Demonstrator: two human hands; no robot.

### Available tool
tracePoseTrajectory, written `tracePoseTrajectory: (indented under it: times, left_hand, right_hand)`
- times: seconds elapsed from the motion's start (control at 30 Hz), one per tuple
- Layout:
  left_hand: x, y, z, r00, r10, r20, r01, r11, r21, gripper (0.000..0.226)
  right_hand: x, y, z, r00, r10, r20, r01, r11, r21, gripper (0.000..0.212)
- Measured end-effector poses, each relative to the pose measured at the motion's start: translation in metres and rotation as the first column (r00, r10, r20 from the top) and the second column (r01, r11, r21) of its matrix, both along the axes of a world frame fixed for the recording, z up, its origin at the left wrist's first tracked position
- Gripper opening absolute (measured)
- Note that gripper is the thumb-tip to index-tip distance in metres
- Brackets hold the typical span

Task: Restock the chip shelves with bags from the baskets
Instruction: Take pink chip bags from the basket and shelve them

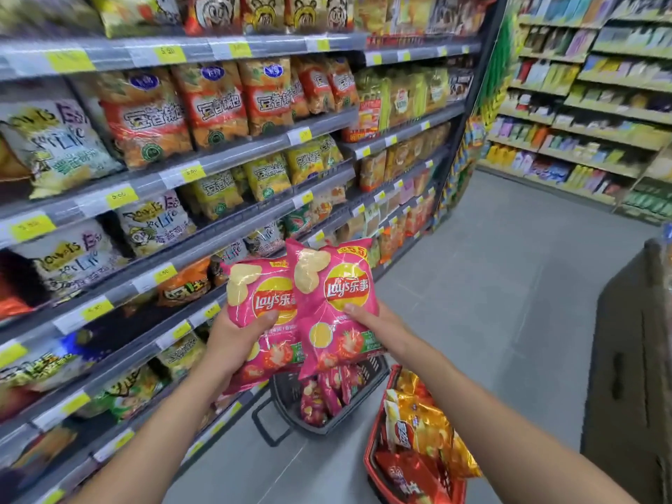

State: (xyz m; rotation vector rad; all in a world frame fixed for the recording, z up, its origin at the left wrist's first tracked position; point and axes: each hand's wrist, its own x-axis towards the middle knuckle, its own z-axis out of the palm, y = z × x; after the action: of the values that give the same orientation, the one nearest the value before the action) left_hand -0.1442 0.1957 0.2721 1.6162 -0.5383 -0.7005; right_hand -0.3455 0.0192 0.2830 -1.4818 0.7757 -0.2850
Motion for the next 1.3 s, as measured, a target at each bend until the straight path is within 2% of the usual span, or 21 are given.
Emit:
tracePoseTrajectory:
  times: [0.1,0.2,0.37,0.5,0.67,0.77,0.83,0.93,1.17,1.3]
  left_hand:
    - [-0.011,0.027,0.000,0.994,0.111,0.016,-0.111,0.994,0.007,0.042]
    - [-0.015,0.063,0.003,0.982,0.170,0.079,-0.171,0.985,0.006,0.055]
    - [-0.015,0.136,0.012,0.935,0.325,0.145,-0.325,0.945,-0.024,0.058]
    - [-0.015,0.208,0.017,0.878,0.460,0.134,-0.455,0.888,-0.063,0.058]
    - [-0.026,0.320,0.025,0.758,0.635,0.150,-0.633,0.771,-0.065,0.049]
    - [-0.035,0.395,0.032,0.684,0.713,0.156,-0.712,0.699,-0.073,0.052]
    - [-0.040,0.446,0.034,0.641,0.753,0.152,-0.752,0.655,-0.074,0.051]
    - [-0.051,0.525,0.033,0.587,0.798,0.140,-0.800,0.597,-0.049,0.052]
    - [-0.091,0.689,0.036,0.414,0.900,0.135,-0.904,0.424,-0.054,0.057]
    - [-0.116,0.762,0.033,0.324,0.942,0.083,-0.941,0.330,-0.076,0.060]
  right_hand:
    - [-0.003,0.013,0.004,1.000,-0.019,-0.005,0.018,0.994,-0.112,0.056]
    - [0.004,0.029,0.005,1.000,0.001,0.000,-0.001,0.975,-0.223,0.073]
    - [0.035,0.073,0.016,0.995,0.091,0.033,-0.077,0.950,-0.302,0.040]
    - [0.066,0.129,0.030,0.979,0.202,0.042,-0.175,0.920,-0.351,0.034]
    - [0.110,0.219,0.035,0.928,0.367,0.060,-0.315,0.864,-0.393,0.028]
    - [0.133,0.286,0.033,0.883,0.461,0.086,-0.395,0.829,-0.396,0.024]
    - [0.144,0.335,0.031,0.852,0.513,0.105,-0.439,0.809,-0.391,0.034]
    - [0.157,0.413,0.028,0.816,0.565,0.119,-0.495,0.791,-0.360,0.060]
    - [0.168,0.585,0.025,0.703,0.694,0.158,-0.602,0.698,-0.388,0.046]
    - [0.177,0.667,0.023,0.617,0.768,0.168,-0.682,0.629,-0.373,0.052]
